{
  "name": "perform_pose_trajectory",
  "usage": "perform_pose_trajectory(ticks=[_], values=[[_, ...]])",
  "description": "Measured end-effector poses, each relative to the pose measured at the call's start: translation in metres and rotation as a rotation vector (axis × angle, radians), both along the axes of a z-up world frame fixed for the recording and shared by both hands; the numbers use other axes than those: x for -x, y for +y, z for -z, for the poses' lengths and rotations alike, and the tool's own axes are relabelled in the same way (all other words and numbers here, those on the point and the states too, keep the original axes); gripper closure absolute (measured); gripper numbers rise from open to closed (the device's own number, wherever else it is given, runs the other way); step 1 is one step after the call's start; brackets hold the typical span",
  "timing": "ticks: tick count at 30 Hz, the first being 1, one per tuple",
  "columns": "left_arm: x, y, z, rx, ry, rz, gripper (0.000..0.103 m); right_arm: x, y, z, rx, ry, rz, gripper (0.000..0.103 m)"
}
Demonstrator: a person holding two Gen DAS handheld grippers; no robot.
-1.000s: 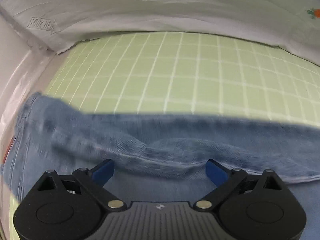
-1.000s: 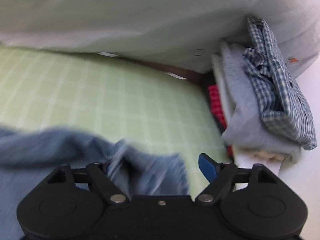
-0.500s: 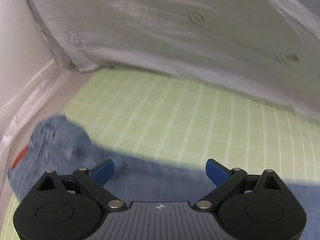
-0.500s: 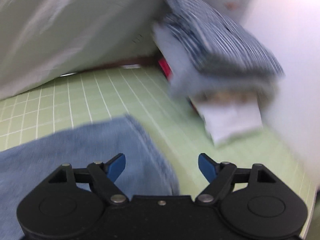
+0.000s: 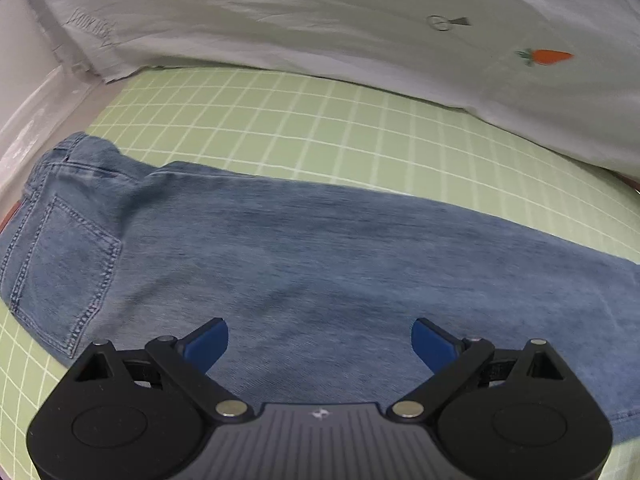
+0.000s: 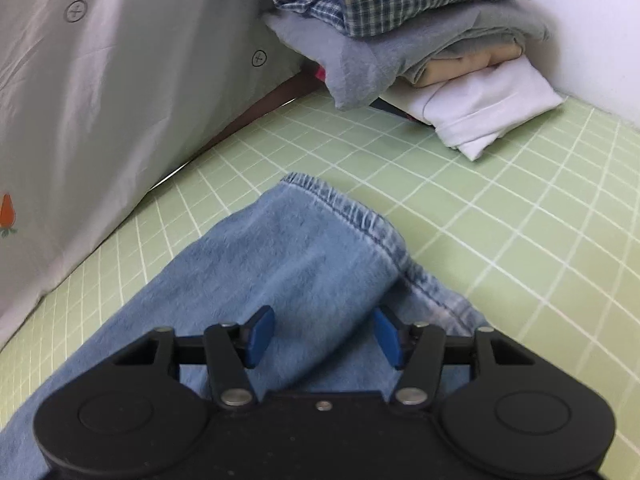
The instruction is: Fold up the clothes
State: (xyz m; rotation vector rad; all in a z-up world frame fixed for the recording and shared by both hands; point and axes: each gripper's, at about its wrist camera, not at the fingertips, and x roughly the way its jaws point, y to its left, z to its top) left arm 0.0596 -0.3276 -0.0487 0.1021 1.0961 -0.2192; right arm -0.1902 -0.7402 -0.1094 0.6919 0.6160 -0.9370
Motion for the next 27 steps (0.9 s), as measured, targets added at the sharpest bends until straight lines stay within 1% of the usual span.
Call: perform_pose_trajectory(ticks=[1, 2, 3, 7, 9, 10, 11, 12, 13, 14, 15, 16, 18, 20, 23, 25, 27], values=[[0.001, 0.0, -0.002, 0.003, -0.006, 0.003, 0.005, -0.001, -0.004, 0.0, -0.004, 0.01, -0.005, 0.092], [0.003, 0.0, -0.004, 0.005, -0.011, 0.006, 0.005, -0.002, -0.007, -0.001, -0.008, 0.021, -0.01, 0.098], [0.004, 0.0, -0.006, 0.008, -0.017, 0.009, 0.005, 0.0, -0.007, -0.01, 0.012, 0.02, -0.013, 0.099], [0.009, 0.0, -0.013, 0.015, -0.04, 0.018, 0.005, 0.013, 0.015, -0.074, 0.136, -0.014, -0.058, 0.099], [0.01, 0.003, -0.015, 0.014, -0.042, 0.014, 0.005, 0.017, 0.03, -0.096, 0.209, 0.008, -0.064, 0.099], [0.009, 0.004, -0.015, 0.015, -0.041, 0.012, 0.005, 0.017, 0.034, -0.097, 0.225, 0.027, -0.054, 0.098], [0.009, 0.005, -0.015, 0.017, -0.039, 0.011, 0.005, 0.016, 0.035, -0.09, 0.238, 0.059, -0.041, 0.089], [0.009, 0.006, -0.016, 0.019, -0.038, 0.009, 0.005, 0.013, 0.032, -0.074, 0.231, 0.116, -0.037, 0.067], [0.008, 0.007, -0.016, 0.02, -0.037, 0.007, 0.005, 0.011, 0.026, -0.056, 0.186, 0.182, -0.03, 0.06], [0.008, 0.009, -0.016, 0.022, -0.035, 0.006, 0.005, 0.017, 0.022, -0.048, 0.146, 0.189, -0.008, 0.067], [0.007, 0.01, -0.016, 0.023, -0.034, 0.004, 0.005, 0.024, 0.019, -0.04, 0.107, 0.187, 0.016, 0.069], [0.007, 0.011, -0.017, 0.025, -0.032, 0.002, 0.005, 0.034, 0.02, -0.04, 0.093, 0.141, 0.038, 0.069], [0.007, 0.01, -0.016, 0.02, -0.028, 0.008, 0.005, 0.045, 0.022, -0.037, 0.075, 0.097, 0.053, 0.065], [0.008, 0.007, -0.015, 0.011, -0.024, 0.018, 0.005, 0.056, 0.025, -0.034, 0.058, 0.056, 0.065, 0.065], [0.009, 0.002, -0.013, -0.003, -0.017, 0.033, 0.005, 0.054, 0.028, -0.03, 0.037, 0.005, 0.031, 0.065], [0.01, -0.001, -0.011, -0.012, -0.012, 0.044, 0.005, 0.045, 0.025, -0.025, 0.025, -0.005, 0.005, 0.066], [0.01, -0.004, -0.01, -0.021, -0.007, 0.054, 0.005, 0.035, 0.022, -0.019, 0.014, 0.011, 0.006, 0.066]])
